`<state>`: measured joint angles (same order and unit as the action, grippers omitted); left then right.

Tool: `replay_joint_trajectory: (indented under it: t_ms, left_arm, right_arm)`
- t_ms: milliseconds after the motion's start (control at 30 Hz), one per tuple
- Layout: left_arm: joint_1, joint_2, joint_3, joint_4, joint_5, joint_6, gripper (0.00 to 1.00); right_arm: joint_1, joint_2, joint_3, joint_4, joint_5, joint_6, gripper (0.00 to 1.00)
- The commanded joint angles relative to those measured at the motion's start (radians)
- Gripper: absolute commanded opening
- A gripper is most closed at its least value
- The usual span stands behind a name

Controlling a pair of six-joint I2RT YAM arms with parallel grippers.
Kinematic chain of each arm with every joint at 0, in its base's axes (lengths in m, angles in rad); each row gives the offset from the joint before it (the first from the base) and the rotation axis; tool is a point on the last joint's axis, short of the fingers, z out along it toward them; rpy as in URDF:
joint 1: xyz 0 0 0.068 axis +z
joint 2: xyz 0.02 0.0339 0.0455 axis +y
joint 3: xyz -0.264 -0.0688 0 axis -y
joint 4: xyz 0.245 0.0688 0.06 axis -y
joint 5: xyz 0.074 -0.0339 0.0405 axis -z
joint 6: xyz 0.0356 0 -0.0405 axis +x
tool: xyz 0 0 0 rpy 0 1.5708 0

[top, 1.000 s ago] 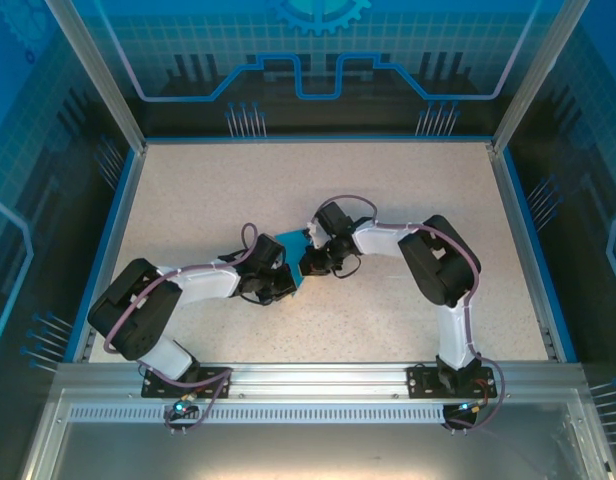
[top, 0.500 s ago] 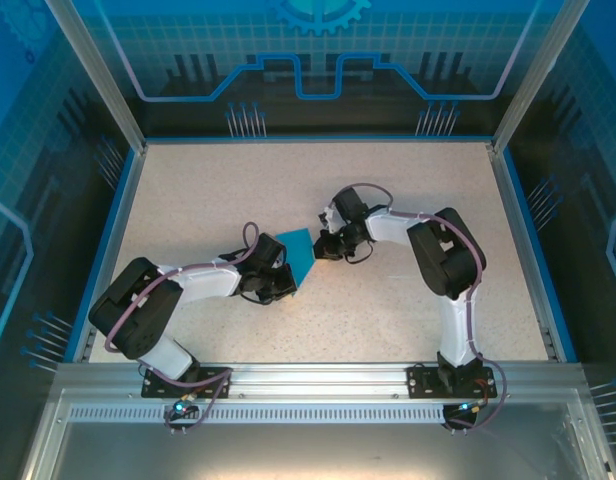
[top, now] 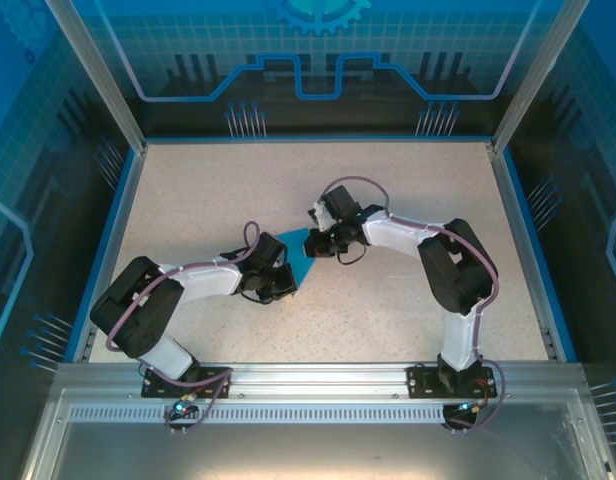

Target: Fold a paper plane with a square sheet of paper (pick it up from the middle)

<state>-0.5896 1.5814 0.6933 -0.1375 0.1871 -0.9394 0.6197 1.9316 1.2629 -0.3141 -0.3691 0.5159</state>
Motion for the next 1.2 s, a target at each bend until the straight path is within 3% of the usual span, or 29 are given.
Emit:
replay_joint_trajectory:
  t_ms: [0, 233, 467, 700, 933, 1167]
  left_arm:
    - [-0.013, 0.055, -0.026, -0.129, -0.038, 0.021, 0.00]
    - [-0.013, 0.052, -0.030, -0.131, -0.038, 0.024, 0.00]
    - [-0.013, 0.041, -0.035, -0.132, -0.037, 0.026, 0.00]
    - [-0.013, -0.017, -0.004, -0.145, -0.030, 0.044, 0.00]
    - [-0.014, -0.154, 0.055, -0.129, -0.047, 0.051, 0.27]
    - [-0.023, -0.161, -0.016, 0.078, -0.029, -0.024, 0.27]
  right_arm:
    - [0.023, 0.058, -0.015, -0.001, -0.047, 0.010, 0.06]
    - [0.008, 0.137, 0.037, -0.028, -0.054, -0.016, 0.06]
    - [-0.073, 0.191, 0.082, -0.069, 0.013, -0.034, 0.06]
    - [-0.075, 0.145, 0.096, -0.094, 0.013, -0.048, 0.06]
    - [-0.033, 0.114, 0.009, -0.059, 0.025, 0.048, 0.06]
    - [-0.025, 0.008, -0.152, -0.002, 0.162, 0.280, 0.06]
